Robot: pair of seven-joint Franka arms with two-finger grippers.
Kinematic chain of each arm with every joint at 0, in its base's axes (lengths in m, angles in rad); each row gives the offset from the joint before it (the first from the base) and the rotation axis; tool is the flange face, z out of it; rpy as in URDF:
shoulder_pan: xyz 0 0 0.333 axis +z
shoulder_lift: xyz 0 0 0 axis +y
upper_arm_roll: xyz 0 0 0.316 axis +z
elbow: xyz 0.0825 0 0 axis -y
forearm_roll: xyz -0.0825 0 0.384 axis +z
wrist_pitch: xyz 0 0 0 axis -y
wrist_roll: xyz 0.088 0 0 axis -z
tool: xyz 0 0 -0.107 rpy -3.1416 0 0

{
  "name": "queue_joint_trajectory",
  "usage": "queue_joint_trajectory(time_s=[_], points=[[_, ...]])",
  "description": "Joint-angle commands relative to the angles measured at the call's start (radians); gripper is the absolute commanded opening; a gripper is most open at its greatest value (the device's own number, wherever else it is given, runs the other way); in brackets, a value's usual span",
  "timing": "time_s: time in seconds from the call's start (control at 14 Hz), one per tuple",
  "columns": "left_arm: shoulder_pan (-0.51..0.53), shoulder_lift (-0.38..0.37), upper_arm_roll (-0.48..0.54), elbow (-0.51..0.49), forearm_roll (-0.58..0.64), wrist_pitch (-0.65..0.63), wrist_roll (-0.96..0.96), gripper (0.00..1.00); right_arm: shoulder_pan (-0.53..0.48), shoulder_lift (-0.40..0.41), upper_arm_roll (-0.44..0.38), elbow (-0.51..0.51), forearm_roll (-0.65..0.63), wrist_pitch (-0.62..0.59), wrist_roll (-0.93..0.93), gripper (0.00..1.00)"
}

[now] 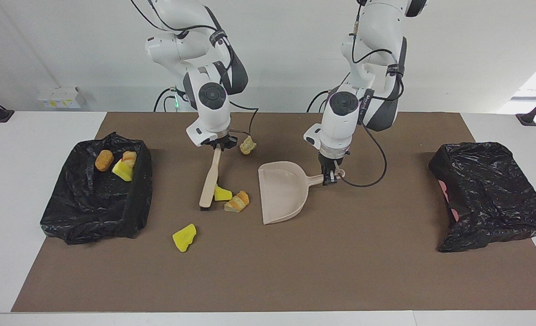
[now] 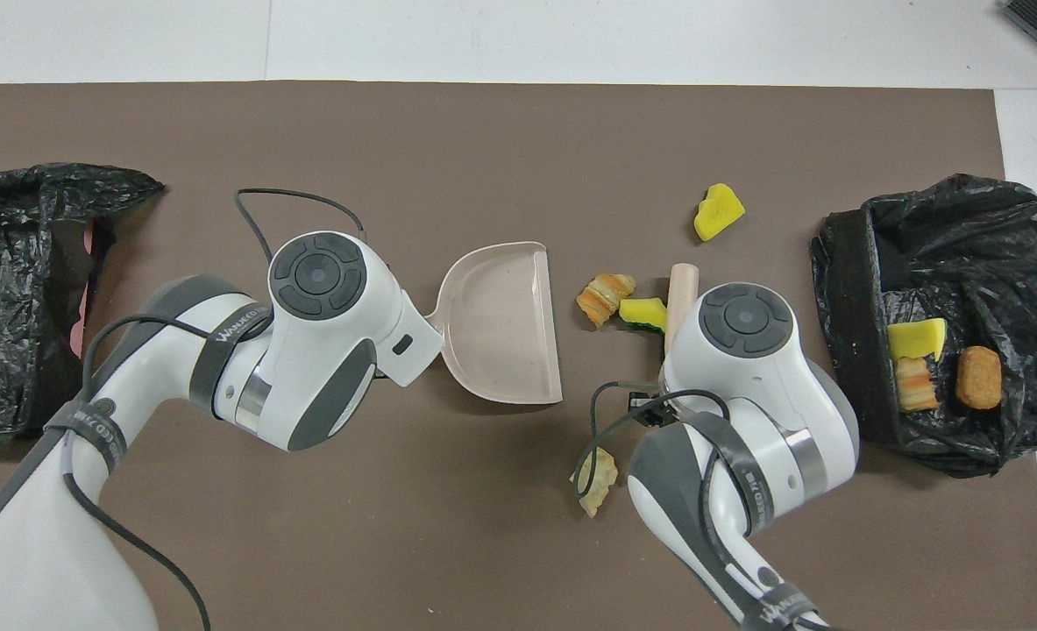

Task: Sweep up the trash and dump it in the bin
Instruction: 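Sweep the bread and sponge pieces into the dustpan with the right gripper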

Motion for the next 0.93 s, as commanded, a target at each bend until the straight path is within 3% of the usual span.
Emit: queue_joint_trajectory(time_s=[0.0, 0.21, 0.57, 0.85], points=[[-0.023, -0.028, 0.01, -0.052, 0.017, 0.04, -0.032, 0.0, -0.009, 0.018, 0.009, 0.038, 0.045, -0.003, -0.027, 0.0], [-0.023, -0.025, 0.01, -0.063, 0.017, 0.074, -0.066, 0.0, 0.005, 0.003, 0.011, 0.02, 0.045, -0.017, -0.032, 0.0], [-0.039, -0.025, 0.006, -0.07, 0.017, 0.12, -0.1, 0.0, 0.12, -0.043, 0.012, -0.008, 0.046, -0.07, -0.102, 0.0], [-0.048, -0.023, 0.006, -0.07, 0.017, 0.144, -0.101, 0.0, 0.122, -0.085, 0.101, 0.001, 0.078, -0.114, -0.111, 0.0]])
